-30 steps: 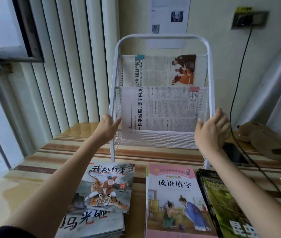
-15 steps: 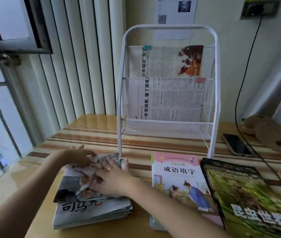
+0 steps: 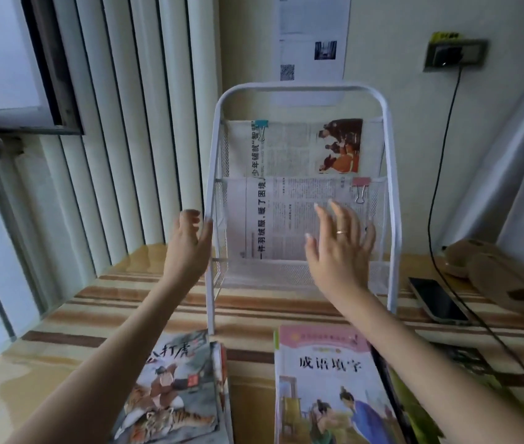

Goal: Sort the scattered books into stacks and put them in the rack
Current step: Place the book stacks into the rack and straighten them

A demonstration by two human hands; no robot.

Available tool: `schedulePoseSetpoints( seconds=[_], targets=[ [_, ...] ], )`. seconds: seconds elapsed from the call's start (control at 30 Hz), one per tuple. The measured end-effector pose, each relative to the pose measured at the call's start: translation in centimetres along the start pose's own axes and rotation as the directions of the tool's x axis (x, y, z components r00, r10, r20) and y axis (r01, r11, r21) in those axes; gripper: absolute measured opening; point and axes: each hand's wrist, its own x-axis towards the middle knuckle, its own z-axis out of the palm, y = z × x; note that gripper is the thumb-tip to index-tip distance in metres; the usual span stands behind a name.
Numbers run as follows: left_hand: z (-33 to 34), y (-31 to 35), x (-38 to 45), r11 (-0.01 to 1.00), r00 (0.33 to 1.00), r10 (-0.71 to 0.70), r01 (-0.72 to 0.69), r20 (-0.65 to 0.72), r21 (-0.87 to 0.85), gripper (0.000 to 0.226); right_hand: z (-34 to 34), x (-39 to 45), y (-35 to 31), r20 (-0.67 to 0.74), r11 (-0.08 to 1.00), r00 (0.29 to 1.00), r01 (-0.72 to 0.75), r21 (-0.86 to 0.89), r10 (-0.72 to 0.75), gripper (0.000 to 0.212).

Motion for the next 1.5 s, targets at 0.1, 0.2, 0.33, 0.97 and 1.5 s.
schedulePoseSetpoints(
  seconds=[0.1,0.2,0.33,0.97,1.5],
  targets=[
    [2.1,2.2,3.6,0.99,0.986,0.118,-0.107,-0.117,0.093,0.046,-0.6,2.6,5.1,0.098,0.981,0.994,0.065,-0.18,-0.048,0.043],
    [3.6,2.8,6.5,0.993,0.988,0.023,-0.006,-0.153,0.115,0.035,-0.4,2.1,6.4,0.413,0.944,0.891,0.282,-0.172,-0.191,0.061],
    [4.3,1.7,7.3,0.984,0.994,-0.036,0.054,-0.104,0.172,0.01,1.2,-0.3,6.5,0.637,0.96,0.746,0.277,-0.027,-0.197,0.05],
    [2.9,2.4,5.3,0.892,0.997,-0.016,0.048,-0.074,0.45,0.015,-0.6,-1.0,5.9,0.628,0.986,0.763,0.159,0.043,-0.151,0.05],
    [1.5,3.6,1.0,0.807,0.978,-0.204,0.139,0.049,0.574,0.073,-1.2,-3.9,4.9,0.523,0.964,0.843,0.23,-0.137,-0.127,0.031]
  ],
)
